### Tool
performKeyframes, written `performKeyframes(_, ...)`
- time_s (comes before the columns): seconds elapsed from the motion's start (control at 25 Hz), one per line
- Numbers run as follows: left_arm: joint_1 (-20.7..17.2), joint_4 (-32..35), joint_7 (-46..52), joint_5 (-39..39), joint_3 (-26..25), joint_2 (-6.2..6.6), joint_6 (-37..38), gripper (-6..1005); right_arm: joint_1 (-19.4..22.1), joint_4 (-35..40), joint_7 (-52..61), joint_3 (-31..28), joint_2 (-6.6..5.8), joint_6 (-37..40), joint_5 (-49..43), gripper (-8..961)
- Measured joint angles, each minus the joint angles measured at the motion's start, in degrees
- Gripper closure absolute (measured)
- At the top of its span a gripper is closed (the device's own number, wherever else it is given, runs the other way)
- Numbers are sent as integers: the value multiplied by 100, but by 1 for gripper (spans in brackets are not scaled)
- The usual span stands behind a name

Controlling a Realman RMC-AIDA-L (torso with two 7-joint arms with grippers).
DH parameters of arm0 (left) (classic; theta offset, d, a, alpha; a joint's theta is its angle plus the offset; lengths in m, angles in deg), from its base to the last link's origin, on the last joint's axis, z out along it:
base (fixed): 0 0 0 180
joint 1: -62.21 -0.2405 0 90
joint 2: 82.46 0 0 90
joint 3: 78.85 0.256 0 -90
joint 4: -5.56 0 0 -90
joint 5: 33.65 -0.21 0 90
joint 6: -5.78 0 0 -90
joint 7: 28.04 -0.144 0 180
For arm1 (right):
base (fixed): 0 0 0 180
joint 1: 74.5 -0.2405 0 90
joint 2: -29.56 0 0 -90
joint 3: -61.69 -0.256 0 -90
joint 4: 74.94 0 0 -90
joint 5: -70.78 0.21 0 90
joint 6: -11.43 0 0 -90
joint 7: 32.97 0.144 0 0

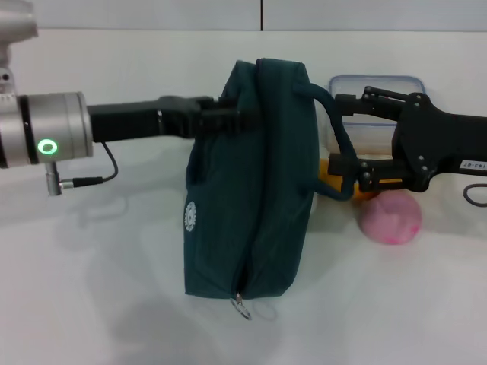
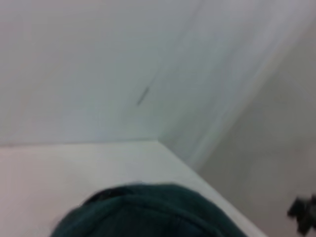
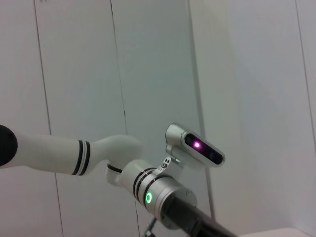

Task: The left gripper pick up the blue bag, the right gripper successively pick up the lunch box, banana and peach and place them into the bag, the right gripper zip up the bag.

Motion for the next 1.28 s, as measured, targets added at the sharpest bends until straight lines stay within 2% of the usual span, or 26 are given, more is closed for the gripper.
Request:
performKeyframes(0.28,-180,-189,-695,363,-68,19,-7,249,138,-38,-21,-200,18,5,-1,82)
performKeyframes(0.6,-207,-390,-1382,393,-66,11,-24,252,491,-58,-460,-260,199,10,41,82)
performKeyframes(0.76,-245,-399,-1674,410,-62,11,-18,358,697,-72,-524,-494,329,9,34,82)
performKeyframes(0.8,-267,-404,-1758,440,-56,6,-5,385,830,-95,-526,-677,424,-25,22,82)
performKeyframes(1.04,-310,-476,-1832,660,-53,15,-8,631,992,-330,-598,-842,535,-63,71,82)
performKeyframes(1.24,-268,-478,-1832,654,-36,23,-73,860,773,-1156,-586,-1018,576,-139,397,83)
performKeyframes(1.28,-261,-478,-1832,648,-28,24,-111,875,724,-1328,-576,-1030,588,-170,566,83)
